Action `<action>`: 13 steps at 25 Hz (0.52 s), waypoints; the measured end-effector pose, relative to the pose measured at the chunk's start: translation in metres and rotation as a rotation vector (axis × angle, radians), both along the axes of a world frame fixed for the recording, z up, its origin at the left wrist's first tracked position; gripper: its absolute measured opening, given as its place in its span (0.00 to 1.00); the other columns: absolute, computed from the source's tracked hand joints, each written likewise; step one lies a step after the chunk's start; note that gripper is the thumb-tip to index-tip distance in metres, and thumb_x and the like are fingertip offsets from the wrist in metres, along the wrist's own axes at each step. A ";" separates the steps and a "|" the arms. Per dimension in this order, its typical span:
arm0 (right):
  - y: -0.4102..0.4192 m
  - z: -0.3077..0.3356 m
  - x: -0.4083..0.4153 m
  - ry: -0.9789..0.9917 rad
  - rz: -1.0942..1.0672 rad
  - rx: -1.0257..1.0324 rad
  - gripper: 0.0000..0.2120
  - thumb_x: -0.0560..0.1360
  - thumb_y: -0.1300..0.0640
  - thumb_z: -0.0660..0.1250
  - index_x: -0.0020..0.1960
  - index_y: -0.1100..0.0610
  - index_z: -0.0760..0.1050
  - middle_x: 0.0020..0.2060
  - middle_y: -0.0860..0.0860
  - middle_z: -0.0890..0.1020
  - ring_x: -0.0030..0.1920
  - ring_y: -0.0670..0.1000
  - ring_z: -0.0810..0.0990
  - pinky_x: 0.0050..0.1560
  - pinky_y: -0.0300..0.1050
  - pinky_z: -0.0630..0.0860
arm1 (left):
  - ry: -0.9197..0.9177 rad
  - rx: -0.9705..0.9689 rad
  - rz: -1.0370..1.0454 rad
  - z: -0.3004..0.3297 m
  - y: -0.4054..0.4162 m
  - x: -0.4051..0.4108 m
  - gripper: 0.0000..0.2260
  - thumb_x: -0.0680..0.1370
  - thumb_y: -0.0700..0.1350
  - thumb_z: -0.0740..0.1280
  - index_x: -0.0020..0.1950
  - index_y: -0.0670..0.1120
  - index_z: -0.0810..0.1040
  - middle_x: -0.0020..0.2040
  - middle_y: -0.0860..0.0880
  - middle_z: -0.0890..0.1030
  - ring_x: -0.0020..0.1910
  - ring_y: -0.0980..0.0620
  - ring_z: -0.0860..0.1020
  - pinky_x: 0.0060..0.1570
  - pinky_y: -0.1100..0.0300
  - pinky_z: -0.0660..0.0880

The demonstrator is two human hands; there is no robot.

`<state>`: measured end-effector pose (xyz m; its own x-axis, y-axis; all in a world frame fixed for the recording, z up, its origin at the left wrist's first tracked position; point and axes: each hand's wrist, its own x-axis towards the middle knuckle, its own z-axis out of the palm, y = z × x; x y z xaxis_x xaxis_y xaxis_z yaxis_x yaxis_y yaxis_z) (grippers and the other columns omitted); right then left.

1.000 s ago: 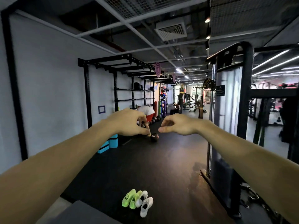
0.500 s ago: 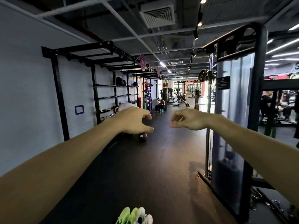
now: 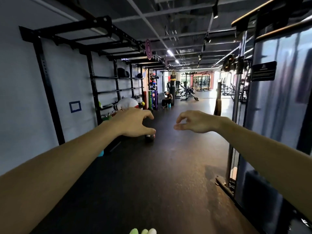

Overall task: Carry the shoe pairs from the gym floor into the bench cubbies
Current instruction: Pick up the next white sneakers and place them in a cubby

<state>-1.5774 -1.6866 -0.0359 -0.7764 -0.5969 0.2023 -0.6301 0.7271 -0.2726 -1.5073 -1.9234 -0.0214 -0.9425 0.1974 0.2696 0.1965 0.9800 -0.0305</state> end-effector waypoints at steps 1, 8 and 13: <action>-0.012 -0.002 -0.019 0.007 0.000 0.003 0.20 0.75 0.41 0.63 0.59 0.54 0.74 0.53 0.47 0.72 0.52 0.48 0.70 0.52 0.42 0.64 | -0.003 -0.004 0.000 -0.005 -0.010 -0.023 0.27 0.69 0.69 0.65 0.66 0.60 0.69 0.58 0.56 0.76 0.55 0.53 0.75 0.54 0.48 0.76; -0.089 -0.042 -0.151 -0.060 -0.095 -0.002 0.21 0.75 0.42 0.64 0.61 0.55 0.74 0.60 0.51 0.74 0.58 0.51 0.71 0.52 0.41 0.64 | -0.038 0.033 -0.084 -0.045 -0.085 -0.179 0.27 0.72 0.66 0.66 0.68 0.57 0.69 0.65 0.51 0.74 0.61 0.50 0.74 0.58 0.48 0.74; -0.137 -0.096 -0.254 -0.112 -0.244 0.018 0.24 0.75 0.41 0.64 0.66 0.54 0.70 0.64 0.53 0.71 0.62 0.54 0.70 0.52 0.41 0.62 | -0.157 0.065 -0.158 -0.099 -0.127 -0.300 0.27 0.72 0.64 0.67 0.68 0.57 0.69 0.66 0.51 0.74 0.62 0.49 0.74 0.61 0.45 0.71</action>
<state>-1.8311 -1.8234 -0.1322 -0.9149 -0.3917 0.0977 -0.4017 0.8594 -0.3164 -1.8074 -2.0508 -0.1207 -0.9328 0.3324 0.1391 0.3446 0.9357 0.0751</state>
